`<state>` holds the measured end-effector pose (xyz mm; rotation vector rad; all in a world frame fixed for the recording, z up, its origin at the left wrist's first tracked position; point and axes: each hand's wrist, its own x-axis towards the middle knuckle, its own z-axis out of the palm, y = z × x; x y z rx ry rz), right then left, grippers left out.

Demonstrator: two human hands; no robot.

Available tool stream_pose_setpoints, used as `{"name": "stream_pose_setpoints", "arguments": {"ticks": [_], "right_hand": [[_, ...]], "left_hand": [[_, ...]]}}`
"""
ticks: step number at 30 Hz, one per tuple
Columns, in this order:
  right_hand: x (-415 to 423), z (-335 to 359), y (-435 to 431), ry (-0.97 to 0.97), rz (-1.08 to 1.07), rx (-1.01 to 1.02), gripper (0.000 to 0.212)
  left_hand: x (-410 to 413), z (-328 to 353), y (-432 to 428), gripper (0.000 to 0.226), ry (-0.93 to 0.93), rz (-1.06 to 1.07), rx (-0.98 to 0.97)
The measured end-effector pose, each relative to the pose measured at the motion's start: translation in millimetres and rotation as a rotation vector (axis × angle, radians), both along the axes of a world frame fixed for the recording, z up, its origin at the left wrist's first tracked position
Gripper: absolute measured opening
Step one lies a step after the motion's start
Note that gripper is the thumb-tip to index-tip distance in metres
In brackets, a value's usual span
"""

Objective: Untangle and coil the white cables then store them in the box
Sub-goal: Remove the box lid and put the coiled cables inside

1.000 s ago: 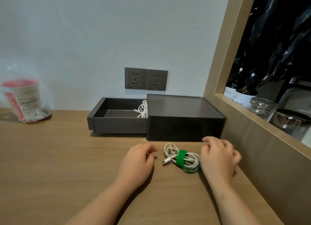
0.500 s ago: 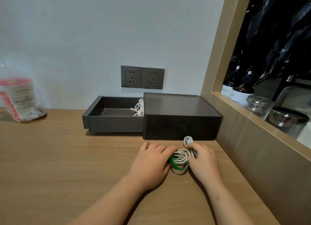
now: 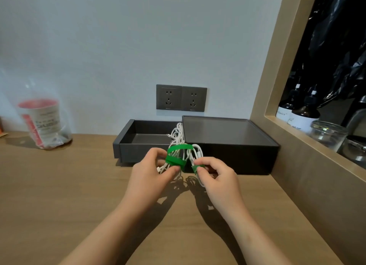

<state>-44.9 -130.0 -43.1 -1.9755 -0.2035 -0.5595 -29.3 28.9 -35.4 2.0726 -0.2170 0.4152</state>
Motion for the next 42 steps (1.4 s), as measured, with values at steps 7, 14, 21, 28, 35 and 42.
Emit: {"name": "stream_pose_setpoints", "arguments": {"ticks": [7, 14, 21, 28, 35, 42], "right_hand": [[36, 42, 38, -0.055, 0.046, -0.022, 0.024], [89, 77, 68, -0.047, 0.023, -0.142, 0.022], [147, 81, 88, 0.212, -0.02, -0.47, 0.027], [179, 55, 102, 0.382, 0.003, -0.66, 0.023], [182, 41, 97, 0.478, -0.083, -0.999, 0.032], [178, 40, 96, 0.396, -0.095, -0.967, 0.039]], "left_hand": [[36, 37, 30, 0.023, -0.024, 0.08, -0.116], [88, 67, 50, 0.049, -0.083, 0.091, -0.117], [154, 54, 56, 0.031, 0.006, 0.207, 0.335], [174, 27, 55, 0.024, 0.088, 0.249, 0.647], [178, 20, 50, 0.021, 0.103, 0.236, 0.876], [182, 20, 51, 0.032, 0.141, 0.139, 0.876]]}}
